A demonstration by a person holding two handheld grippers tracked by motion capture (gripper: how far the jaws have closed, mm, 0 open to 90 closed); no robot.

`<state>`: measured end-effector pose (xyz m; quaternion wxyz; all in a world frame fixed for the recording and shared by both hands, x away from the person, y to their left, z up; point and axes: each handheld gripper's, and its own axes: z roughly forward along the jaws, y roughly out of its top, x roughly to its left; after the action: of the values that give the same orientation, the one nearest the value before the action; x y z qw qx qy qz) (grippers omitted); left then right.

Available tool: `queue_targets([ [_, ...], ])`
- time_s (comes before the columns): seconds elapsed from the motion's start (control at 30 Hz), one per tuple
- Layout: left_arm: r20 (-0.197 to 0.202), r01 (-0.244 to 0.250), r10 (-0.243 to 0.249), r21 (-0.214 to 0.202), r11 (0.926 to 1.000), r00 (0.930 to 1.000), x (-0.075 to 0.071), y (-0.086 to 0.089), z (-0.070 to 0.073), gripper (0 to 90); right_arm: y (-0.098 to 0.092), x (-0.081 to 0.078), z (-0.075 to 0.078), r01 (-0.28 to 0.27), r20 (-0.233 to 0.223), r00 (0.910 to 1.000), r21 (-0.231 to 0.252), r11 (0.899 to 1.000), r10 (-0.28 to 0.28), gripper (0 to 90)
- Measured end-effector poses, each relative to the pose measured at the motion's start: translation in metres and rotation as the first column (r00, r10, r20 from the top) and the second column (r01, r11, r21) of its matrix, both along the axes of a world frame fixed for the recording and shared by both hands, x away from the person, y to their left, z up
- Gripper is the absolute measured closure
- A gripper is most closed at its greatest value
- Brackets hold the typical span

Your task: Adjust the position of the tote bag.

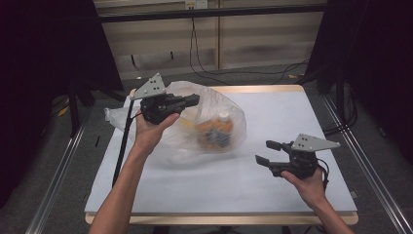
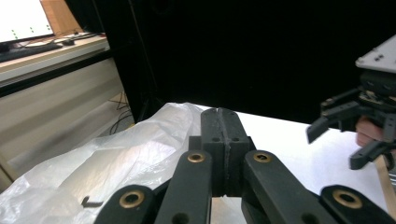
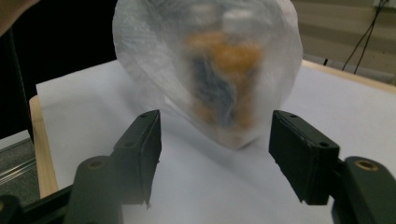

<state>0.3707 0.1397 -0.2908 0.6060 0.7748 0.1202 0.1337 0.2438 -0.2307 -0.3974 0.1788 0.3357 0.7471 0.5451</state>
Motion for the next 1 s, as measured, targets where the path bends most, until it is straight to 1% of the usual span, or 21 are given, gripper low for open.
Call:
queue_targets([
  [0.1, 0.003, 0.017, -0.017, 0.007, 0.9998, 0.9999, -0.001, -0.007, 0.001, 90.0, 0.010, 0.010, 0.011, -0.027, 0.029, 0.9992, 0.007, 1.000, 0.027, 40.8],
  [0.17, 0.010, 0.025, -0.025, 0.016, 0.9996, 0.9996, -0.002, -0.010, 0.001, 90.0, 0.016, 0.015, 0.017, -0.044, 0.041, 0.9982, 0.006, 0.999, 0.044, 43.5],
  [0.2, 0.003, 0.026, -0.026, 0.014, 0.9996, 0.9997, -0.003, -0.012, 0.000, 90.0, 0.018, 0.017, 0.019, -0.050, 0.048, 0.9976, 0.002, 0.999, 0.050, 44.5],
  [0.23, 0.005, 0.036, -0.036, 0.026, 0.9990, 0.9993, -0.003, -0.014, 0.001, 90.0, 0.021, 0.018, 0.022, -0.060, 0.053, 0.9968, 0.005, 0.998, 0.060, 45.8],
  [0.27, 0.010, 0.034, -0.035, 0.023, 0.9991, 0.9994, -0.003, -0.015, 0.000, 90.0, 0.025, 0.020, 0.025, -0.070, 0.060, 0.9958, 0.007, 0.998, 0.069, 48.0],
  [0.37, 0.008, 0.048, -0.048, 0.023, 0.9986, 0.9988, -0.005, -0.021, 0.002, 90.0, 0.031, 0.024, 0.032, -0.083, 0.079, 0.9936, 0.012, 0.996, 0.082, 50.9],
  [0.43, 0.016, 0.059, -0.059, 0.027, 0.9979, 0.9981, -0.007, -0.027, 0.004, 90.0, 0.036, 0.027, 0.037, -0.090, 0.090, 0.9920, 0.012, 0.996, 0.088, 51.5],
  [0.47, 0.012, 0.070, -0.070, 0.032, 0.9970, 0.9975, -0.007, -0.028, 0.006, 90.0, 0.039, 0.029, 0.040, -0.097, 0.098, 0.9906, 0.014, 0.995, 0.095, 51.4],
  [0.5, 0.020, 0.065, -0.066, 0.031, 0.9974, 0.9976, -0.008, -0.032, 0.007, 90.0, 0.040, 0.031, 0.042, -0.101, 0.105, 0.9896, 0.018, 0.995, 0.099, 51.2],
  [0.57, 0.038, 0.078, -0.080, 0.046, 0.9959, 0.9961, -0.011, -0.040, 0.014, 90.0, 0.042, 0.033, 0.048, -0.108, 0.118, 0.9876, 0.029, 0.994, 0.104, 48.1],
  [0.6, 0.039, 0.086, -0.087, 0.049, 0.9951, 0.9954, -0.011, -0.042, 0.016, 90.0, 0.043, 0.035, 0.052, -0.113, 0.130, 0.9856, 0.032, 0.993, 0.108, 47.4],
  [0.73, 0.062, 0.100, -0.103, 0.052, 0.9937, 0.9928, -0.014, -0.051, 0.026, 90.0, 0.045, 0.040, 0.064, -0.105, 0.149, 0.9838, 0.032, 0.994, 0.099, 42.9],
  [0.77, 0.059, 0.112, -0.115, 0.053, 0.9923, 0.9916, -0.014, -0.052, 0.029, 90.0, 0.046, 0.042, 0.067, -0.102, 0.154, 0.9834, 0.033, 0.994, 0.096, 42.4],
  [0.8, 0.067, 0.107, -0.111, 0.051, 0.9929, 0.9916, -0.015, -0.055, 0.030, 90.0, 0.046, 0.044, 0.070, -0.102, 0.157, 0.9830, 0.037, 0.994, 0.095, 41.6],
  [0.87, 0.069, 0.111, -0.114, 0.053, 0.9925, 0.9911, -0.016, -0.058, 0.032, 90.0, 0.048, 0.049, 0.076, -0.099, 0.165, 0.9820, 0.039, 0.994, 0.091, 40.9],
  [0.9, 0.068, 0.120, -0.124, 0.059, 0.9910, 0.9899, -0.015, -0.060, 0.035, 90.0, 0.049, 0.051, 0.079, -0.101, 0.168, 0.9814, 0.038, 0.994, 0.093, 40.5],
  [0.93, 0.077, 0.116, -0.120, 0.060, 0.9915, 0.9898, -0.015, -0.061, 0.036, 90.0, 0.051, 0.055, 0.082, -0.107, 0.168, 0.9809, 0.038, 0.994, 0.099, 38.9],
  [1.0, 0.068, 0.128, -0.131, 0.047, 0.9907, 0.9891, -0.015, -0.062, 0.038, 90.0, 0.054, 0.061, 0.087, -0.113, 0.172, 0.9795, 0.035, 0.993, 0.105, 38.6],
])
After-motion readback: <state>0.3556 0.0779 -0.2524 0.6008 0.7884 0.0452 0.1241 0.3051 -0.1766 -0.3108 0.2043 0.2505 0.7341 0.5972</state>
